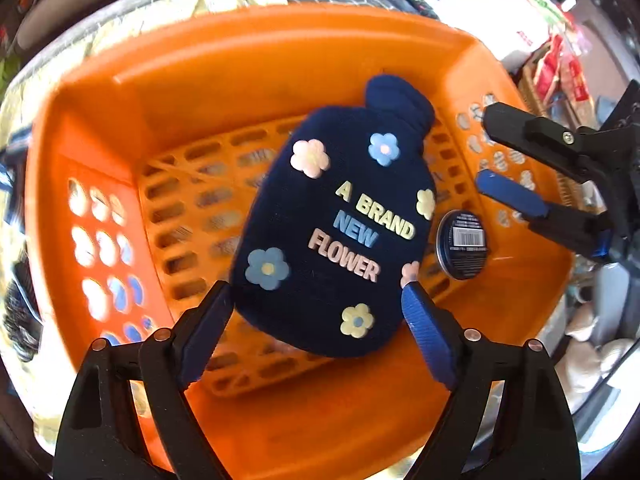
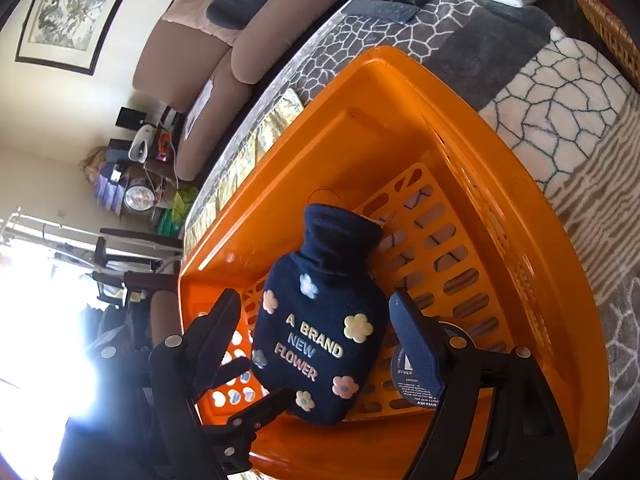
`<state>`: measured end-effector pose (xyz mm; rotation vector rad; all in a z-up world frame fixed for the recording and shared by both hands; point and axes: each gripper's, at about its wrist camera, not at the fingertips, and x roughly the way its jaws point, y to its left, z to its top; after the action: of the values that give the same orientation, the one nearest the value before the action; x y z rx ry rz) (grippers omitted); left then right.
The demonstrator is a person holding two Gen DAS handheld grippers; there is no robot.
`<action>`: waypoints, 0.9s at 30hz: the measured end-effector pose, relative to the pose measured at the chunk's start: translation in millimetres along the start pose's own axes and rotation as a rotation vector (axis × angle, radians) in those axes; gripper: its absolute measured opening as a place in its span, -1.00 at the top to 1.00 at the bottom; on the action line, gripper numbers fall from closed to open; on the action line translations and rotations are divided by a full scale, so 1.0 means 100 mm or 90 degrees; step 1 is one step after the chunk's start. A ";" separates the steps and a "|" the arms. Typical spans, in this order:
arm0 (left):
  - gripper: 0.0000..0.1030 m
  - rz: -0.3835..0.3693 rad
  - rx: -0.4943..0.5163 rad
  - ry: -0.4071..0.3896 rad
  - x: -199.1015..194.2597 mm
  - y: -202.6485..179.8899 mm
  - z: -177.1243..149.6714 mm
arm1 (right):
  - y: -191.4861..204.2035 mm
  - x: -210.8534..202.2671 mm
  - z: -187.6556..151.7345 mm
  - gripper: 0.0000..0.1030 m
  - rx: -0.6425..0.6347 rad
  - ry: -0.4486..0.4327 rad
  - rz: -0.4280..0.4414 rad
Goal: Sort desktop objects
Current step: 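Open both tools to release the hot water bottle in the basket, then lift both tools away from the basket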
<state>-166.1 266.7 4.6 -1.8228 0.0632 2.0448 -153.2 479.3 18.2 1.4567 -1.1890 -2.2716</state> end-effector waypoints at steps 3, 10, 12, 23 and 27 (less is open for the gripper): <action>-0.62 -0.011 0.003 -0.001 0.01 -0.05 0.02 | 0.00 0.03 -0.01 -0.55 0.001 0.005 0.000; -0.62 -0.018 0.023 0.001 0.05 -0.30 0.05 | -0.01 0.05 -0.01 -0.55 0.001 0.005 0.000; -0.62 -0.016 0.035 0.000 0.12 -0.37 0.08 | -0.01 0.05 -0.01 -0.55 0.002 0.003 0.001; -0.65 -0.061 0.024 -0.040 -0.18 -0.25 0.08 | 0.02 -0.04 -0.02 -0.56 -0.003 -0.009 -0.001; -0.67 -0.030 0.028 -0.080 -0.52 -0.16 -0.01 | 0.10 -0.11 -0.04 -0.60 -0.009 -0.016 -0.004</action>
<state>-156.7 267.5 57.7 -1.6502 0.0299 2.1028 -146.6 477.2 32.0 1.4328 -1.1736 -2.3048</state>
